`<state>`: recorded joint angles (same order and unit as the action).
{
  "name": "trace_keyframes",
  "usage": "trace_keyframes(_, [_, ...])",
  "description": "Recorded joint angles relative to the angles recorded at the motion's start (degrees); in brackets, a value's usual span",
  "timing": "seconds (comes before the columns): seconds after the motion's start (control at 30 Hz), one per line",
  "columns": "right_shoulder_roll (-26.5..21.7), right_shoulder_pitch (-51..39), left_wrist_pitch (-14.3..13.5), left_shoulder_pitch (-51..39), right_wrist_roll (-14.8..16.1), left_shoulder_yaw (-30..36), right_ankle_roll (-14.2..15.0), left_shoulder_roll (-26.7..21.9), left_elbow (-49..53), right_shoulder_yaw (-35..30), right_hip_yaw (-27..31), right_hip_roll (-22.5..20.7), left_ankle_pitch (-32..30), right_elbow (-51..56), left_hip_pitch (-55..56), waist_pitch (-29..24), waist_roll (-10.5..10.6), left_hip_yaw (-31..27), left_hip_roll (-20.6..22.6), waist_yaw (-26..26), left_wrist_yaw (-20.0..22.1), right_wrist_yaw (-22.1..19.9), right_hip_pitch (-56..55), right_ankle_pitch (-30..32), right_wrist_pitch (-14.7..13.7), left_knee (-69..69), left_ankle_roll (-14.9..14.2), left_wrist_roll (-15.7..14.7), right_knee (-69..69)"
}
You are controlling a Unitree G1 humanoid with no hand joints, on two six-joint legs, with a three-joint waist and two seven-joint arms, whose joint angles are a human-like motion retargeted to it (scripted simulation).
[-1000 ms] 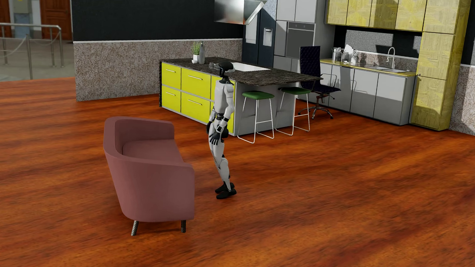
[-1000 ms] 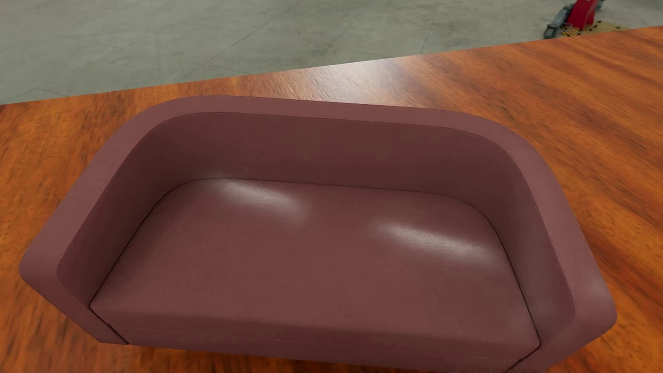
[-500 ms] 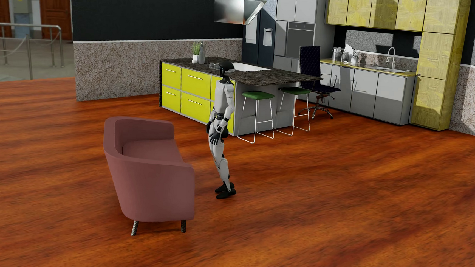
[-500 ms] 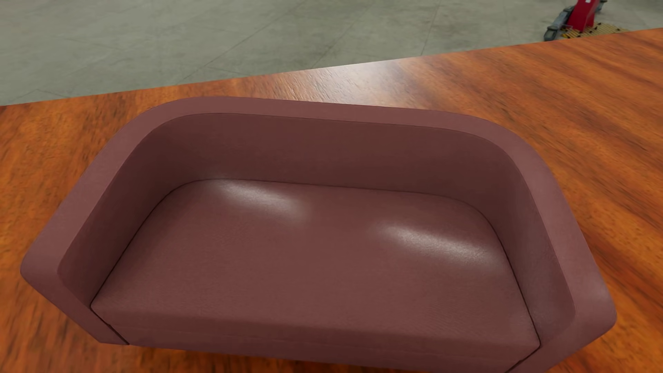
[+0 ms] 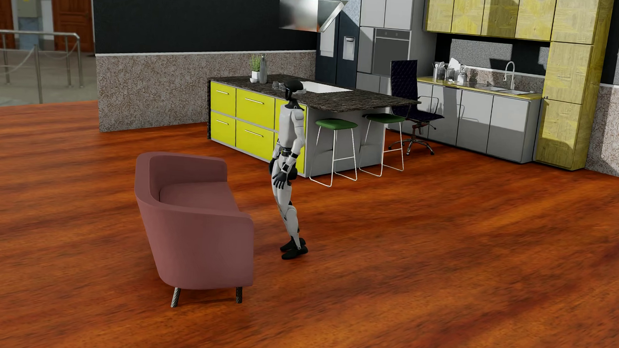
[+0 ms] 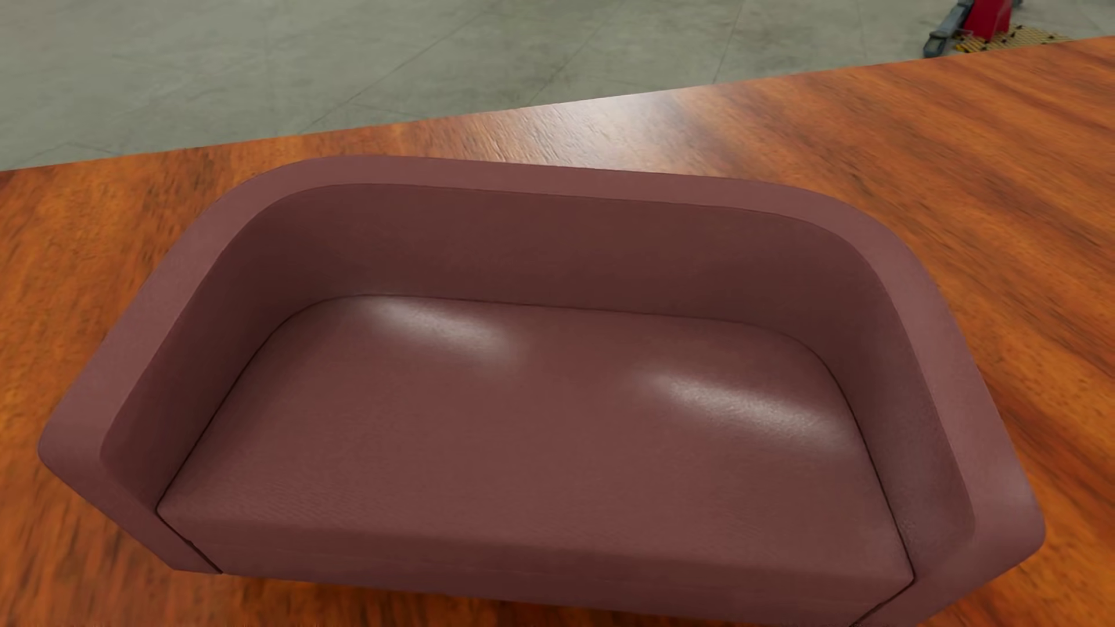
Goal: Stand still
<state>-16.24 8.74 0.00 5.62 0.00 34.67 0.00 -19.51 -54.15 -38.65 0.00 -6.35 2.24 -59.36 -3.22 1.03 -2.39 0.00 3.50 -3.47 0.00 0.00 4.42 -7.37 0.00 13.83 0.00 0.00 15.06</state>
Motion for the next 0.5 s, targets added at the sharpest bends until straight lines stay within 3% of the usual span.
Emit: trace_keyframes(0.5, [0.17, -1.13, 0.00, -1.37, 0.00, 0.32, 0.00, -0.67, -0.64, -0.05, 0.00, 0.18, 0.17, 1.40, 0.21, -0.18, -1.58, 0.00, 0.25, -0.77, 0.00, 0.00, -0.27, 0.19, 0.00, -0.36, 0.00, 0.00, -0.79])
